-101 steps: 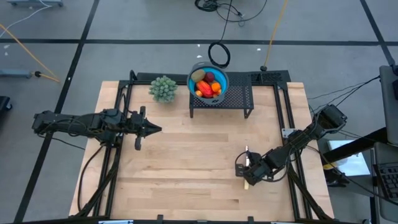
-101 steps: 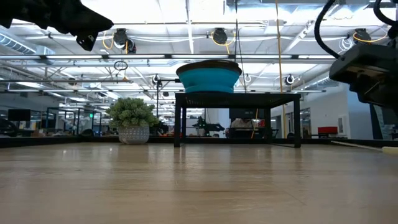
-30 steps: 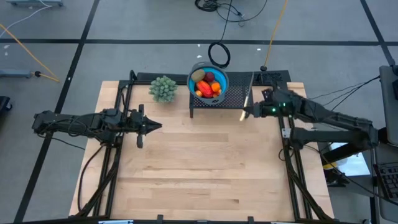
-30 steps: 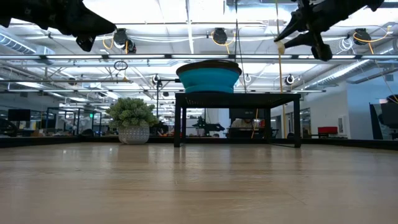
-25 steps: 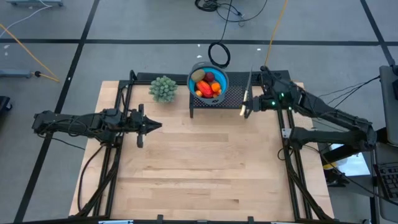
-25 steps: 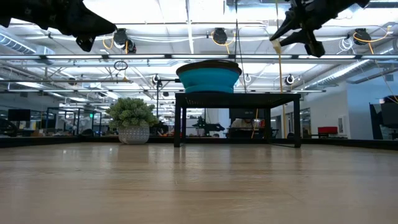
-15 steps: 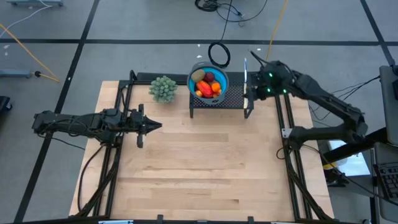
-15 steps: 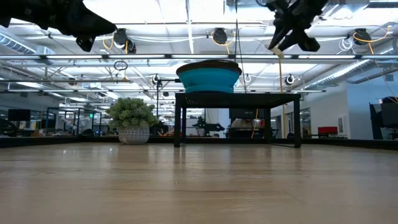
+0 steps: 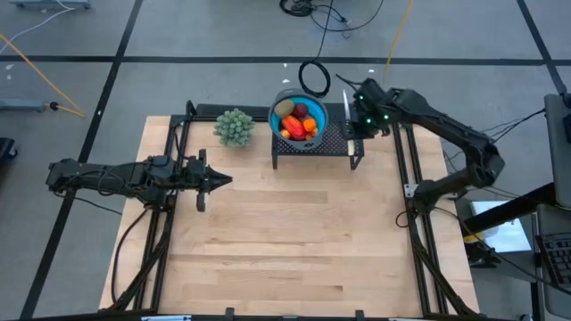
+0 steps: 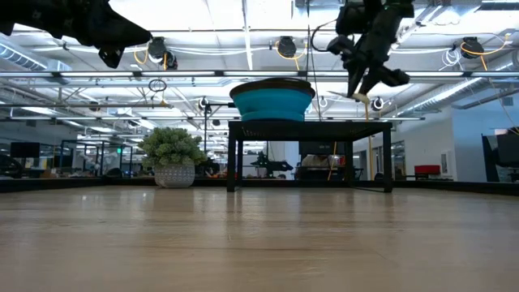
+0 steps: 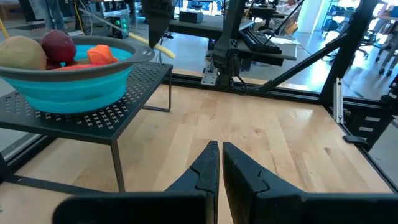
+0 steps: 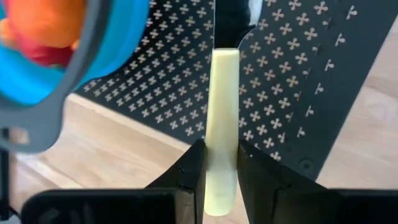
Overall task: Pick & Place Fruit
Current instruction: Put the yellow table knife on the shelf
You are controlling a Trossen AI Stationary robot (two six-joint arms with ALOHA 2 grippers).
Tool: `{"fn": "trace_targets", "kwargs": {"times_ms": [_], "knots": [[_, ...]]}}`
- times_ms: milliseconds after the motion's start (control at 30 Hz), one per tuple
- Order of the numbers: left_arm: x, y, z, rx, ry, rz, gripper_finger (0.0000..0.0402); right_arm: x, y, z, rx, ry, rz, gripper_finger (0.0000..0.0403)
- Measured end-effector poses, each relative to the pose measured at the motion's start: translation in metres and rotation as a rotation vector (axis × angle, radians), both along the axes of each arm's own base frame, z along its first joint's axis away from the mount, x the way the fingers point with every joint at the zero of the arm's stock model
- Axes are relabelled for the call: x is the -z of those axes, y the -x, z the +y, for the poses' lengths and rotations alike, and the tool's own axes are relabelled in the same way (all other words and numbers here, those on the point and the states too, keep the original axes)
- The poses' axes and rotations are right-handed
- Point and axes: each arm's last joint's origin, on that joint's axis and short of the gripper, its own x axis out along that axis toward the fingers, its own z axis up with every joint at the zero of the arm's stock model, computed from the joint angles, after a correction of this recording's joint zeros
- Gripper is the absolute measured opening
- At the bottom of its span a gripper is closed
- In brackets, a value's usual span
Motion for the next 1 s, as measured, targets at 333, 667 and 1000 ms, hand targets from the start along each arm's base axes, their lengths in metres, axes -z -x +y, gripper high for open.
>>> {"fn": "trace_targets", "kwargs": {"times_ms": [333,667,1000], "knots": [[0.0,0.0,0.0,0.0,0.0,0.0,0.0019,0.019,-0.01,-0.016,0.053,-0.084,0.029,0.0064],[0.0,0.0,0.0,0.0,0.0,0.0,0.0019,0.023,-0.008,-0.025,0.099,-0.138,-0.003,0.0064],[0.0,0.0,0.0,0.0,0.002,-0.001,0.0019,0.027,-0.012,-0.029,0.062,-0.11,-0.004,0.0064]]}}
